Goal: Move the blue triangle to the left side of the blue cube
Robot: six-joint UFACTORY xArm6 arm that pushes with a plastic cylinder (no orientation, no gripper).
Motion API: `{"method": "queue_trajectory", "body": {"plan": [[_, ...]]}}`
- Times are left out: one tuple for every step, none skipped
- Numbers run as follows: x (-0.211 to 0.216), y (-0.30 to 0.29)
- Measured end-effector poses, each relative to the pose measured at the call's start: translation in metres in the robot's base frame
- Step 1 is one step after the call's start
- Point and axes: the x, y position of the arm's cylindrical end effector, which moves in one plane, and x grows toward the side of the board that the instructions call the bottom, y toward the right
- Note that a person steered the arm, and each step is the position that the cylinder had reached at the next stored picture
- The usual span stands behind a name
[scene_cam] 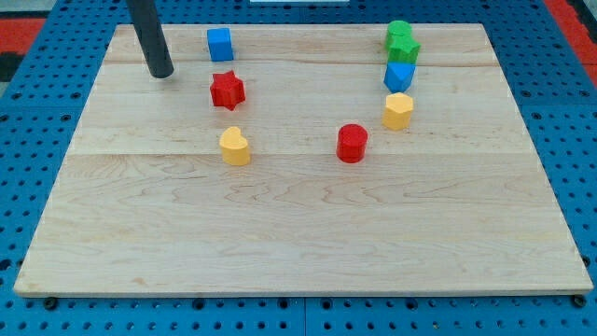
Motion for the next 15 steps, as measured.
{"method": "queue_trajectory", "body": {"plan": [[0.000,0.000],[0.000,-0.001],[0.000,-0.001],[0.000,-0.001],[0.000,0.002],[-0.005,0.036],[-0.008,0.076],[-0.008,0.122],[-0.007,0.168],[0.032,0.204],[0.061,0.247],[0.058,0.280],[0.051,0.302],[0.051,0.330],[0.049,0.348]]}}
